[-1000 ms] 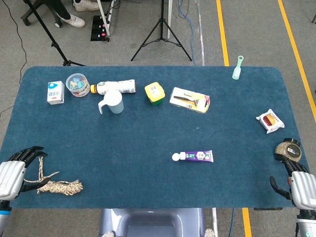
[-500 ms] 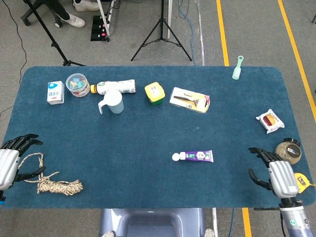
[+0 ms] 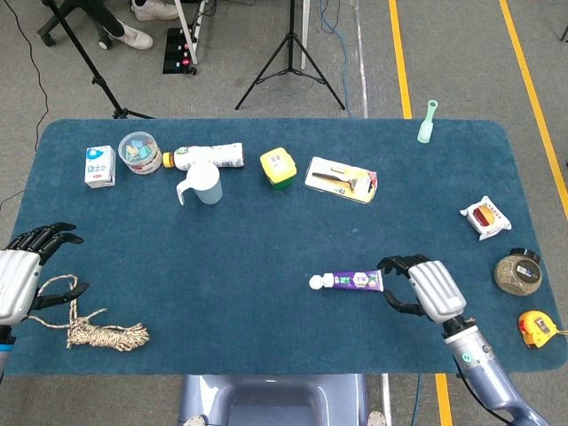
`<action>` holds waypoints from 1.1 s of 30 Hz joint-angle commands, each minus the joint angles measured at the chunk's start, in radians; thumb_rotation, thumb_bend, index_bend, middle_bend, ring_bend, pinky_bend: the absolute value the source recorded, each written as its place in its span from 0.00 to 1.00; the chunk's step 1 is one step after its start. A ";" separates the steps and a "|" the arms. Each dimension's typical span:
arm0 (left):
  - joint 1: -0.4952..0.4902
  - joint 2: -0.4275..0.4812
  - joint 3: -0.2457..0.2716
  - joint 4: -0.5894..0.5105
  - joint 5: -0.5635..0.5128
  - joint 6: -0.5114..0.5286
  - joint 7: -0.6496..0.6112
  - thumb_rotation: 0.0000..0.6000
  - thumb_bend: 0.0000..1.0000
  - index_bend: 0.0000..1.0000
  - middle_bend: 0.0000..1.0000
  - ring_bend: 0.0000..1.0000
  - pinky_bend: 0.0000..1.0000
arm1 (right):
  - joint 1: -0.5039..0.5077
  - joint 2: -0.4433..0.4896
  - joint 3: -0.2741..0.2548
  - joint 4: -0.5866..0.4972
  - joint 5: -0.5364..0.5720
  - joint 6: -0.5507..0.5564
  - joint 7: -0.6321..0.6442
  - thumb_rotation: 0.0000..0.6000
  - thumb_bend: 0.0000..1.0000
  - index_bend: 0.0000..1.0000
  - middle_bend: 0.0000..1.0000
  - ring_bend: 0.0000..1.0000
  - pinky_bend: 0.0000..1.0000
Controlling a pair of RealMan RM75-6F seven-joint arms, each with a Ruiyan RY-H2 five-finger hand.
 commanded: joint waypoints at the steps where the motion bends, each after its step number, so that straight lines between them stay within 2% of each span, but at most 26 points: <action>1: -0.007 0.000 -0.003 -0.001 -0.003 -0.006 0.002 1.00 0.11 0.32 0.25 0.22 0.27 | 0.033 -0.029 0.009 0.004 0.032 -0.042 -0.028 0.91 0.42 0.34 0.44 0.46 0.39; 12: -0.031 -0.027 -0.006 0.035 -0.024 -0.035 -0.017 1.00 0.11 0.32 0.25 0.22 0.27 | 0.136 -0.173 0.025 0.070 0.176 -0.164 -0.217 0.91 0.42 0.30 0.42 0.46 0.39; 19: -0.031 -0.031 -0.006 0.056 -0.031 -0.033 -0.037 1.00 0.11 0.32 0.25 0.22 0.27 | 0.157 -0.226 0.035 0.097 0.252 -0.154 -0.339 0.88 0.42 0.26 0.39 0.44 0.39; 26: -0.034 -0.042 -0.005 0.079 -0.040 -0.035 -0.054 1.00 0.11 0.33 0.25 0.22 0.27 | 0.168 -0.268 0.031 0.107 0.328 -0.141 -0.442 0.75 0.42 0.21 0.35 0.40 0.36; 33: -0.033 -0.043 0.000 0.092 -0.033 -0.035 -0.073 1.00 0.11 0.33 0.25 0.22 0.27 | 0.179 -0.316 0.019 0.143 0.372 -0.130 -0.503 0.74 0.42 0.20 0.33 0.39 0.35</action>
